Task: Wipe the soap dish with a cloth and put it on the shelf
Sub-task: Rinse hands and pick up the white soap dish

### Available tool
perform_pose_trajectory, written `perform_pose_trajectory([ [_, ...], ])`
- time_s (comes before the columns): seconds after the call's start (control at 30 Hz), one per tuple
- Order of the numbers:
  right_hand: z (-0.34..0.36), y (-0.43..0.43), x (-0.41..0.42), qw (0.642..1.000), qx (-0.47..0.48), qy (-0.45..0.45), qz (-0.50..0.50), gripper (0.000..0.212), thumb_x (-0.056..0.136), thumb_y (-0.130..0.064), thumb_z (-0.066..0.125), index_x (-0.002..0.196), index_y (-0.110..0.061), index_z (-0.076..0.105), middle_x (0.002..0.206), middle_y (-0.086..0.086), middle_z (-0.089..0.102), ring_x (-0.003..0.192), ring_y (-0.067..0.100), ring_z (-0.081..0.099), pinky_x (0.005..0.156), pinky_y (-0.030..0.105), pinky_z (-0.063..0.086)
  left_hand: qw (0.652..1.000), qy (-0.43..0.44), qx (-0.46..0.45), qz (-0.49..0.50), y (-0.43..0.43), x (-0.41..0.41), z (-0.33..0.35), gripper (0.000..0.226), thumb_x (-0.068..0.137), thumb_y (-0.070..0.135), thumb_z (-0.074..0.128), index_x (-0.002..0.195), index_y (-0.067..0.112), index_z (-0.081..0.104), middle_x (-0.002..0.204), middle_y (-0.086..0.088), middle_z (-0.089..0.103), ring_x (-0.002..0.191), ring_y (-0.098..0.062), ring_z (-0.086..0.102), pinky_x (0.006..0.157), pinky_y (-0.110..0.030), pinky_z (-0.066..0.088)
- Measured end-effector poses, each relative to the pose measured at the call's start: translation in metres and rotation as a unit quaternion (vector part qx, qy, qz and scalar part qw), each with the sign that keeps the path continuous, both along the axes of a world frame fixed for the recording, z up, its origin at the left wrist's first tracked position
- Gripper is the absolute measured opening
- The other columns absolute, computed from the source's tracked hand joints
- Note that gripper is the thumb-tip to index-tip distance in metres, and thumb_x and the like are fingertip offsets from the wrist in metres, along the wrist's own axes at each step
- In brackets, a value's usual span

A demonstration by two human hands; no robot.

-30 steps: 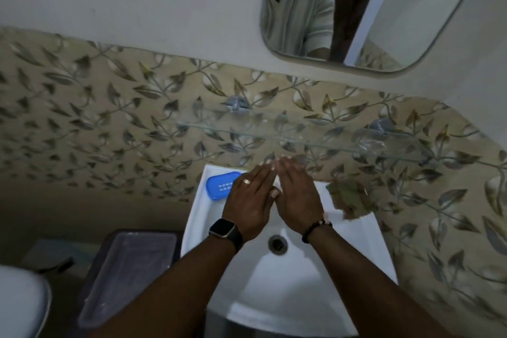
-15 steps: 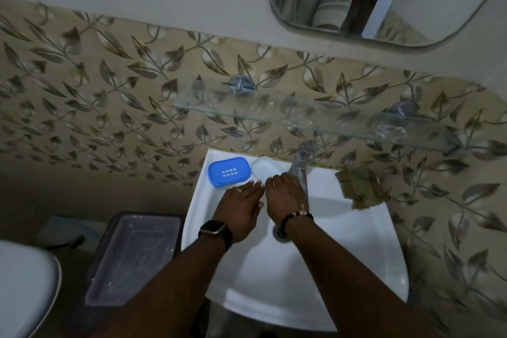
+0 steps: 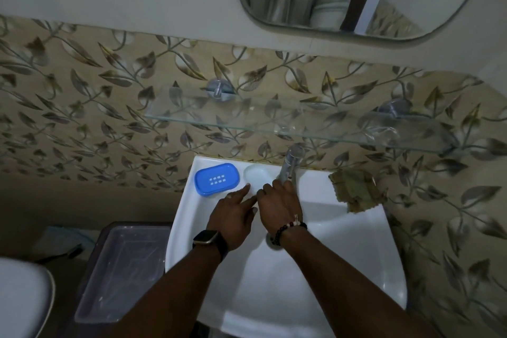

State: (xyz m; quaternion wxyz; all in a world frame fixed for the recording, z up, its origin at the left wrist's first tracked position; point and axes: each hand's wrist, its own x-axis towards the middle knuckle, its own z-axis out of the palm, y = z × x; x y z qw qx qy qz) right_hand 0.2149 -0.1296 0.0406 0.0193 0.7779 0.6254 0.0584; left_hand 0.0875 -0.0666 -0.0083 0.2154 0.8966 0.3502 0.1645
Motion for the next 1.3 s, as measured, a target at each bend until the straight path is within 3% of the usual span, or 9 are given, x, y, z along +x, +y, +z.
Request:
perform_pose_trajectory([
  [0.2,0.005,-0.034,-0.023,0.995,0.087,0.055,-0.01,0.013,0.073,-0.002,0.07,0.078,-0.014,0.068,0.075,0.005,0.067,0.072,0.027,0.066,0.069,0.035,0.054,0.974,-0.154,-0.138,0.091,-0.018,-0.023,0.003,0.037,0.101,0.036,0.055,0.137,0.028,0.06,0.141,-0.002,0.062,0.128,-0.019,0.057,0.109,-0.04,0.047],
  [0.33,-0.002,-0.063,-0.049,0.978,0.157,0.139,-0.021,0.011,0.079,-0.003,0.073,0.079,-0.012,0.068,0.076,0.006,0.068,0.068,0.026,0.066,0.059,0.033,0.056,0.929,-0.228,-0.26,0.133,-0.034,-0.044,0.002,0.037,0.097,0.042,0.06,0.133,0.03,0.061,0.123,0.009,0.07,0.099,0.009,0.064,0.088,-0.015,0.049],
  [0.47,-0.013,-0.087,-0.07,0.94,0.166,0.28,-0.102,0.012,0.093,-0.013,0.06,0.082,-0.011,0.065,0.085,0.003,0.066,0.078,0.024,0.062,0.064,0.031,0.043,0.908,-0.245,-0.31,0.138,-0.048,-0.06,0.0,0.034,0.097,0.037,0.062,0.13,0.03,0.06,0.11,0.006,0.074,0.099,-0.013,0.071,0.094,-0.035,0.055],
  [0.53,-0.017,-0.094,-0.076,0.914,0.164,0.342,-0.142,0.011,0.094,-0.015,0.061,0.084,-0.012,0.066,0.086,0.003,0.067,0.082,0.023,0.061,0.067,0.029,0.039,0.914,-0.239,-0.3,0.131,-0.053,-0.065,0.001,0.033,0.097,0.034,0.063,0.13,0.029,0.06,0.109,0.005,0.073,0.097,-0.012,0.071,0.093,-0.036,0.056],
  [0.7,-0.014,-0.114,-0.079,0.808,0.175,0.521,-0.214,0.01,0.095,-0.014,0.063,0.089,-0.008,0.069,0.087,0.01,0.072,0.078,0.02,0.067,0.077,0.038,0.056,0.931,-0.262,-0.239,0.087,-0.063,-0.073,0.009,0.034,0.098,0.024,0.063,0.132,0.025,0.063,0.115,0.006,0.069,0.097,0.007,0.063,0.078,-0.003,0.048],
  [0.83,0.001,-0.122,-0.074,0.695,0.226,0.647,-0.219,0.011,0.096,-0.008,0.062,0.094,0.002,0.067,0.075,0.009,0.071,0.07,0.016,0.064,0.07,0.026,0.053,0.941,-0.297,-0.16,0.04,-0.066,-0.068,0.031,0.036,0.1,0.014,0.06,0.135,0.021,0.063,0.109,0.0,0.065,0.1,-0.013,0.062,0.081,-0.007,0.046],
  [1.0,0.029,-0.126,-0.062,0.572,0.287,0.746,-0.185,0.013,0.101,-0.005,0.052,0.094,-0.002,0.062,0.071,0.011,0.067,0.068,0.024,0.06,0.07,0.034,0.051,0.947,-0.31,-0.076,-0.024,-0.065,-0.052,0.068,0.039,0.102,0.017,0.055,0.141,0.023,0.057,0.094,-0.003,0.057,0.084,-0.014,0.052,0.077,-0.007,0.038],
  [1.13,0.048,-0.127,-0.056,0.516,0.324,0.778,-0.155,0.016,0.103,-0.008,0.049,0.099,0.001,0.061,0.076,0.013,0.066,0.067,0.022,0.063,0.069,0.03,0.054,0.946,-0.318,-0.028,-0.052,-0.067,-0.042,0.098,0.043,0.099,0.019,0.052,0.141,0.018,0.058,0.09,-0.001,0.052,0.082,-0.008,0.041,0.079,-0.005,0.034],
  [1.3,0.053,-0.131,-0.055,0.484,0.343,0.79,-0.158,0.018,0.103,-0.008,0.047,0.096,0.001,0.06,0.078,0.016,0.063,0.067,0.025,0.059,0.071,0.034,0.052,0.94,-0.335,-0.025,-0.068,-0.069,-0.038,0.104,0.039,0.1,0.022,0.055,0.139,0.019,0.06,0.093,-0.001,0.052,0.082,0.002,0.046,0.077,-0.003,0.036],
])
